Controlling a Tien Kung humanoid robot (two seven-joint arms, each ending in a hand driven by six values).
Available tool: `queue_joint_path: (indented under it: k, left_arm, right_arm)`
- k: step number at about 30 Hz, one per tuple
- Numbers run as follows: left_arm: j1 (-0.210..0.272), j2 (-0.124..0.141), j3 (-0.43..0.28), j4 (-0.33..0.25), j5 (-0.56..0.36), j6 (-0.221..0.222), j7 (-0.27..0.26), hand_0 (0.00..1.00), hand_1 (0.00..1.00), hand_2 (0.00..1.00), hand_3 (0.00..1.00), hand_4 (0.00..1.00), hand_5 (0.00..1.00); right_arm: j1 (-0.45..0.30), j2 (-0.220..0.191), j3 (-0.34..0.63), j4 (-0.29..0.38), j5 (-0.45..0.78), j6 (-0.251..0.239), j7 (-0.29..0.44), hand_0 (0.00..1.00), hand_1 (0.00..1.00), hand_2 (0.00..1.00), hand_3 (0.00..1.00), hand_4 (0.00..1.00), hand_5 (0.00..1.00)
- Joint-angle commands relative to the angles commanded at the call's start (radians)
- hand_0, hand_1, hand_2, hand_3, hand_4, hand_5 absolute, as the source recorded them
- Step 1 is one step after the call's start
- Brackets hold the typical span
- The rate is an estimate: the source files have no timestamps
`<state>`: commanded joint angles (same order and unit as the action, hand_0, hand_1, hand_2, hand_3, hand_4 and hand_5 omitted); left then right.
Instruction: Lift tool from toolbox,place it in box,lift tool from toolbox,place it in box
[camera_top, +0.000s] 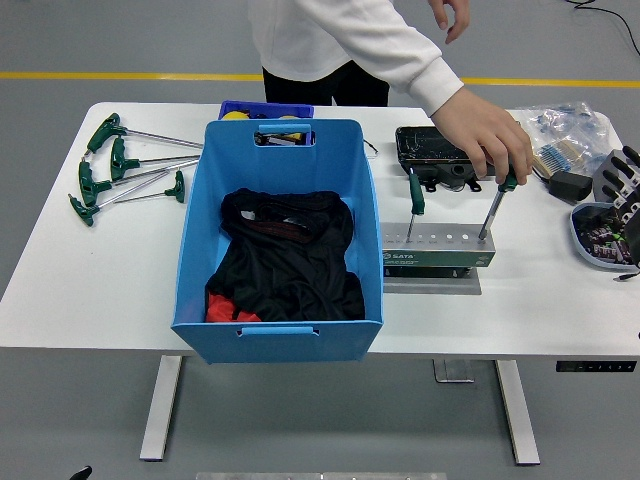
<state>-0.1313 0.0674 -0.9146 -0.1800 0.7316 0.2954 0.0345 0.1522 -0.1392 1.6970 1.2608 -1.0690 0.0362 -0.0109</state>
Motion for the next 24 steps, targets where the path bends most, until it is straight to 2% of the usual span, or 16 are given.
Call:
queue_joint_path:
  k: [24]
  left_arm:
    - [0.003, 0.003, 0.004, 0.000, 0.001, -0.003, 0.001, 0.716, 0.718, 0.747, 0.641, 0.627, 0.542]
  right_arm:
    - [-0.004, -0.001, -0.003, 0.011, -0.007, -0.013, 0.006, 0.966, 0.898, 0.912, 0.912, 0.998, 0.998]
